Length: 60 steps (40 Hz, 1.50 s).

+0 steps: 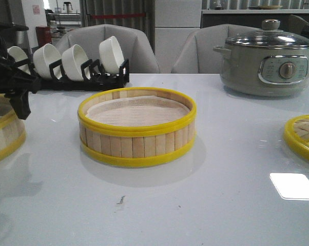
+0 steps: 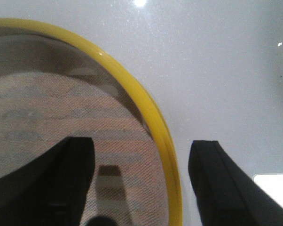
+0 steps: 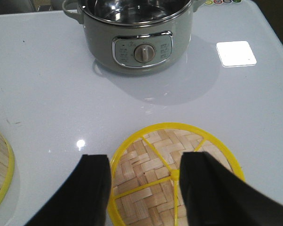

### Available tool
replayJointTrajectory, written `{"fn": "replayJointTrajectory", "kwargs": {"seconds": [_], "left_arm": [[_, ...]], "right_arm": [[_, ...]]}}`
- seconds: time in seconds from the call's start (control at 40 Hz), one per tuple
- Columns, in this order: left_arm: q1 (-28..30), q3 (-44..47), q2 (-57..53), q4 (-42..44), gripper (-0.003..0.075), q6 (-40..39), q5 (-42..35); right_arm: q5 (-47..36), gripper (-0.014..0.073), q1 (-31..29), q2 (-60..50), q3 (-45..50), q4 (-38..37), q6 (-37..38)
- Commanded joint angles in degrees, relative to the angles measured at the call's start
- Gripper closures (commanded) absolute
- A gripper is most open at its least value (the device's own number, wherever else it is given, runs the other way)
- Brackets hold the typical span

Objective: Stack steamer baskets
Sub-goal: 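Lower the left gripper and grasp the rim of the nearby steamer basket, then lift the basket with the left gripper and carry it over the centre basket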

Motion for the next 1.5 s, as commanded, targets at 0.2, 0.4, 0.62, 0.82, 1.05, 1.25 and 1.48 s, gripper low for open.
{"fn": "replayJointTrajectory", "kwargs": {"seconds": [0.2, 0.4, 0.62, 0.82, 1.05, 1.25, 1.48], "left_arm": [[-0.32, -1.91, -1.66, -2.04, 0.0384, -0.58, -1.42], [-0.32, -1.91, -1.66, -2.04, 0.0620, -0.71, -1.42], [-1.02, -7.05, -3.05, -2.12, 0.0632, -0.71, 2.36], [-5.06, -18.21, -4.73, -2.11, 0.0632, -0.71, 6.82], [-14.34, -28.22, -4.73, -2.21, 0.0632, -0.60, 10.92], [-23.51, -29.40, -3.40, -2.62, 0.0632, -0.60, 10.65], [-29.85, -29.85, 0.91, -2.93, 0.0632, -0.60, 8.83]], "right_arm": [[-4.22, 0.0151, -0.01, -0.63, -2.14, -0.75, -0.42], [-4.28, 0.0151, -0.01, -0.63, -2.14, -0.75, -0.42], [-4.28, 0.0151, -0.01, -0.63, -2.14, -0.75, -0.37], [-4.34, 0.0151, -0.01, -0.63, -2.14, -0.75, -0.37], [-4.48, 0.0151, -0.01, -0.63, -2.14, -0.75, -0.37], [-4.48, 0.0151, -0.01, -0.63, -2.14, -0.75, -0.37], [-4.41, 0.0151, -0.01, -0.63, -2.08, -0.75, -0.37]]}}
